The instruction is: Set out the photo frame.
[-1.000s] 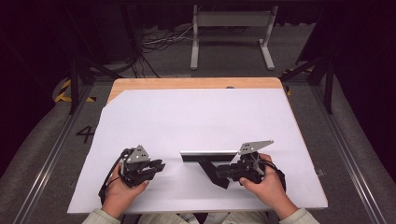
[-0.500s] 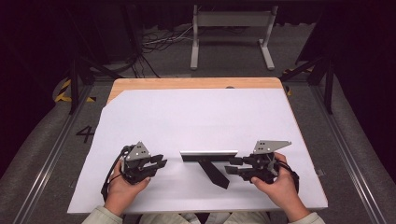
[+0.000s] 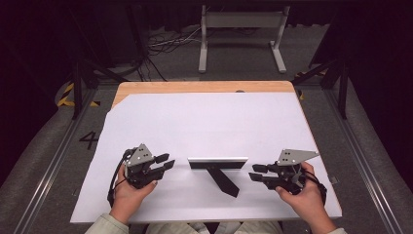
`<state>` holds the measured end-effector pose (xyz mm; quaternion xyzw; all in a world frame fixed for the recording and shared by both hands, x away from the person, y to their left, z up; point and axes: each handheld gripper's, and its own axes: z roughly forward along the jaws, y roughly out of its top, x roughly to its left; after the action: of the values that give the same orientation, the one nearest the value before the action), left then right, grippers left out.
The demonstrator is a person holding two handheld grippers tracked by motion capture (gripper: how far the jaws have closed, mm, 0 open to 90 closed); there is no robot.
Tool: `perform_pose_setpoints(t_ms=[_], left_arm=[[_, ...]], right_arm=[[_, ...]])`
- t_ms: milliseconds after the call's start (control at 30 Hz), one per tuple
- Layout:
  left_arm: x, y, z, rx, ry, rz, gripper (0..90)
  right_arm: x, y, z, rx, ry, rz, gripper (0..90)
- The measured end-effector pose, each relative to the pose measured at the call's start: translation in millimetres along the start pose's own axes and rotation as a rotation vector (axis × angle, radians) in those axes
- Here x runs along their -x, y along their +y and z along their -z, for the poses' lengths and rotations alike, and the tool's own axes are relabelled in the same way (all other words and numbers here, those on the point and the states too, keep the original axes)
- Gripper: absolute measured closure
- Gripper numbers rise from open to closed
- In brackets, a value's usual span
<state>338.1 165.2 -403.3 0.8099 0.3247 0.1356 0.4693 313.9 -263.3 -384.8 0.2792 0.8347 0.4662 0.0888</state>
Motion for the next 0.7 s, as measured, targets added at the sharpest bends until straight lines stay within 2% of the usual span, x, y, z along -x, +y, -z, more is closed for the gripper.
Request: perform_pose_setpoints(t_ms=[100,300,433,700], left_arm=[[-2.2,1.3,-2.1,0.002,-0.005,0.012,67.7],[-7.0,3.6,-13.0,-0.007,-0.010,0.049,72.5],[-8.9,3.3,-15.8,-0.015,-0.003,0.057,74.3],[-8.0,3.2,-12.3,-0.006,0.008,0.046,74.6]], right_arm=[[0.4,-3.9,-0.8,-0.035,-0.008,-0.011,80.0],[2.6,-11.3,-14.3,-0.072,-0.041,-0.018,89.9],[3.6,-14.8,-28.5,-0.099,-0.048,-0.007,90.0],[5.6,-17.5,-50.4,-0.133,-0.054,-0.002,90.0]])
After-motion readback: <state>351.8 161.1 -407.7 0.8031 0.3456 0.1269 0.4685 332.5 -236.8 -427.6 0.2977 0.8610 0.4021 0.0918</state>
